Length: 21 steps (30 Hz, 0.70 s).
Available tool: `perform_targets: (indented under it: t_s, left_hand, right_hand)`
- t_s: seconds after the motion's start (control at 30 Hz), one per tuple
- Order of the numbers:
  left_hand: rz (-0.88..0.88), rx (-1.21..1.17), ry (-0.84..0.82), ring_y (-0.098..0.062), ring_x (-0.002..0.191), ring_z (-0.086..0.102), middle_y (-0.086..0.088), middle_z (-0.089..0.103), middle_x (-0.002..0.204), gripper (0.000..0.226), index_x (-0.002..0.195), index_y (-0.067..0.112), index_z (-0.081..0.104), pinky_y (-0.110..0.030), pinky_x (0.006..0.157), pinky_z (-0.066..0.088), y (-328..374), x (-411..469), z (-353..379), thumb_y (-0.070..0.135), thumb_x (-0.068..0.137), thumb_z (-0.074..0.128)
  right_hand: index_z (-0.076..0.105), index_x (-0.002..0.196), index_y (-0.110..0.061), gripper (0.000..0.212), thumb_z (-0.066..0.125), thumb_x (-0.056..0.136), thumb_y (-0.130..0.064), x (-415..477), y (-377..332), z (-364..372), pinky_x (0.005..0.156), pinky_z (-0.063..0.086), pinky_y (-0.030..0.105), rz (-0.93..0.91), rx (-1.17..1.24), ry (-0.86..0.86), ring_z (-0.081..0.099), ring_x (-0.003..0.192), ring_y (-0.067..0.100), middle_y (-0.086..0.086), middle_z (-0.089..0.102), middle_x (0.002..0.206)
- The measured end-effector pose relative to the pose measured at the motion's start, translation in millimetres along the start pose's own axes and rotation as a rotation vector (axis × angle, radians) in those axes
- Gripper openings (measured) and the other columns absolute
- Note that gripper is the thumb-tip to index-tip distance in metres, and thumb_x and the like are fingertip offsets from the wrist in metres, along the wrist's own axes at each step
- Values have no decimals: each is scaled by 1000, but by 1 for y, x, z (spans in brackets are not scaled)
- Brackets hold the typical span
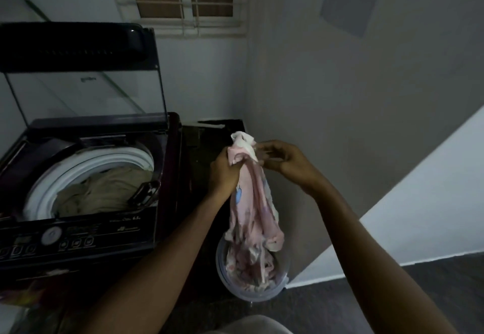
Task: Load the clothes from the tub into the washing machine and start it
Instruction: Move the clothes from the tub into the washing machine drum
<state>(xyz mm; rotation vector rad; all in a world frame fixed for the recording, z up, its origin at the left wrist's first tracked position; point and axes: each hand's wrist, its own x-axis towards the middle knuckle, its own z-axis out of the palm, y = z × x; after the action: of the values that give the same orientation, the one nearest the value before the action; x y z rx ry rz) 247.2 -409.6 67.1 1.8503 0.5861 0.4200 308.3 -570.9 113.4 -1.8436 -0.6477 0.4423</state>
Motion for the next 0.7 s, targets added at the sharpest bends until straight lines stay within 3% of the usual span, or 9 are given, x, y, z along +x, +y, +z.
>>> perform_targets:
  t_s: [0.1,0.2,0.3,0.37,0.47,0.53,0.6,0.63,0.7]
  left_hand:
    - [-2,-136,42,-24,102,65,-10,69,110,30,115,8,66,-29,80,50,22,3,3,18,87,70]
    - [-75,-383,30,-22,95,68,-5,71,98,13,98,13,67,-37,84,55,46,5,4,10,86,70]
    - [-178,-592,57,-28,93,70,-7,71,92,13,83,19,66,-46,86,57,54,10,-1,6,83,71]
    - [-194,-607,110,-29,92,69,-5,70,89,13,82,20,65,-46,84,56,47,15,-12,10,83,73]
    - [-90,-224,218,-30,99,67,-7,69,97,11,95,16,64,-36,82,52,24,25,-37,20,86,70]
    - [-19,221,223,-35,105,63,-16,67,111,27,113,13,61,-36,83,48,3,26,-54,21,89,66]
    - [63,593,158,-39,107,61,-18,64,117,33,122,14,56,-39,83,47,-14,20,-59,15,89,61]
    - [110,684,103,-39,108,60,-17,63,119,36,123,15,54,-39,83,47,-21,17,-55,12,87,59]
    - [180,575,-113,-32,114,59,-10,61,125,45,128,20,51,-37,90,48,-27,10,-40,18,84,62]
  right_hand:
    - [52,131,-20,65,81,74,-16,-15,38,1,94,41,21,115,-109,110,52,115,5,-11,53,128]
    - [44,134,-23,75,84,71,-27,-28,72,27,91,44,15,147,-69,-58,53,111,-3,-18,53,129]
    - [56,127,-12,50,72,84,-32,-28,96,56,76,45,8,248,-56,38,61,106,12,-4,63,118]
    - [63,112,-1,32,64,91,-25,-21,105,60,67,41,13,296,-79,175,61,96,16,6,65,104]
    - [67,83,-5,15,67,89,-19,-15,106,37,62,39,21,265,-122,334,56,79,0,7,65,82]
    - [58,63,-22,26,70,86,-23,-12,94,13,55,39,19,129,-162,405,46,68,-11,-13,55,68]
    - [51,59,-18,36,70,84,-33,-6,77,-1,52,35,22,29,-266,450,40,64,-10,-17,44,62]
    - [50,60,-18,33,69,84,-30,0,69,-3,53,35,25,-7,-302,453,42,64,-7,-15,44,60]
    - [57,63,-17,17,63,79,-17,13,51,3,55,34,26,-57,-339,432,50,64,1,-10,52,60]
